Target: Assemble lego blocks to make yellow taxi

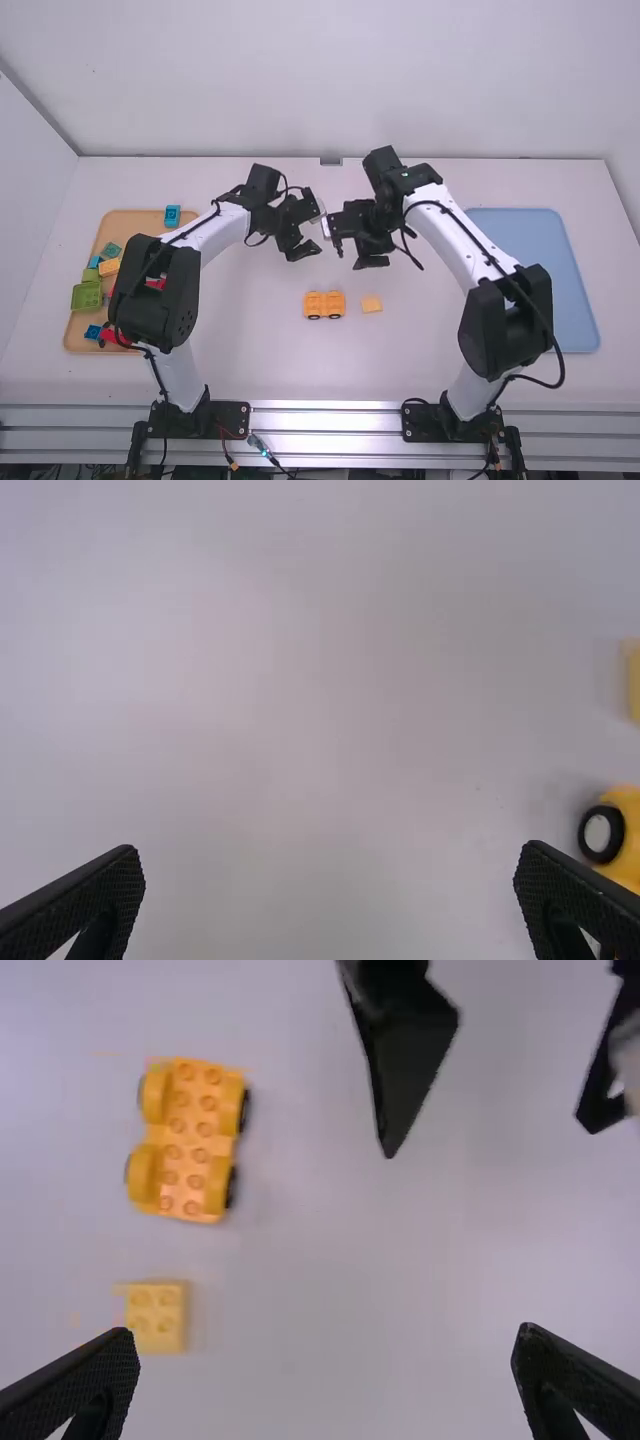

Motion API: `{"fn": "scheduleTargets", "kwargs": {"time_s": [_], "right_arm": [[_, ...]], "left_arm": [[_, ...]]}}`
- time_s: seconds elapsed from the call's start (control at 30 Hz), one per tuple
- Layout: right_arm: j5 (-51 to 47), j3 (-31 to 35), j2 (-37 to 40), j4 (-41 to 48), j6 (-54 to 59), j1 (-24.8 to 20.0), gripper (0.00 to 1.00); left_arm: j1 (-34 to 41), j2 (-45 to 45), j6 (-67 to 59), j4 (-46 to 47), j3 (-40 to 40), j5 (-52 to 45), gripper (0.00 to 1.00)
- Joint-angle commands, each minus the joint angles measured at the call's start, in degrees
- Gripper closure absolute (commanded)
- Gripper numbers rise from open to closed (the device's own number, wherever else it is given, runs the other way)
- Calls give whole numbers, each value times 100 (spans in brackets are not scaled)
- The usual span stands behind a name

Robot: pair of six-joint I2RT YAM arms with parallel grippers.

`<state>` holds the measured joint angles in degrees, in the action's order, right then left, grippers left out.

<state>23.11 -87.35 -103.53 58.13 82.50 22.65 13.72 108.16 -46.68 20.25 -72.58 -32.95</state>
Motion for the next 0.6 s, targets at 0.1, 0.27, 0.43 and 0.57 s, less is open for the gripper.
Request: {"fn": "scheduleTargets", "kwargs": {"time_s": [0.1,0.27,0.43,0.57], "right_arm": [[1462,693,44,57,793,-713,1],[2872,1596,44,-640,990,-1397,1],[3508,2426,44,-1591,992,-1659,1],[3908,3250,46,-2623,990,-1834,1]], "left_arm": [[-24,-92,-1840,859,22,-1283,1],[-20,-92,-2247,1427,26,-1572,1],[-22,-92,-3668,1915,286,-2087,1],[-81,-92,-4234,1425,1043,-2887,1]]}}
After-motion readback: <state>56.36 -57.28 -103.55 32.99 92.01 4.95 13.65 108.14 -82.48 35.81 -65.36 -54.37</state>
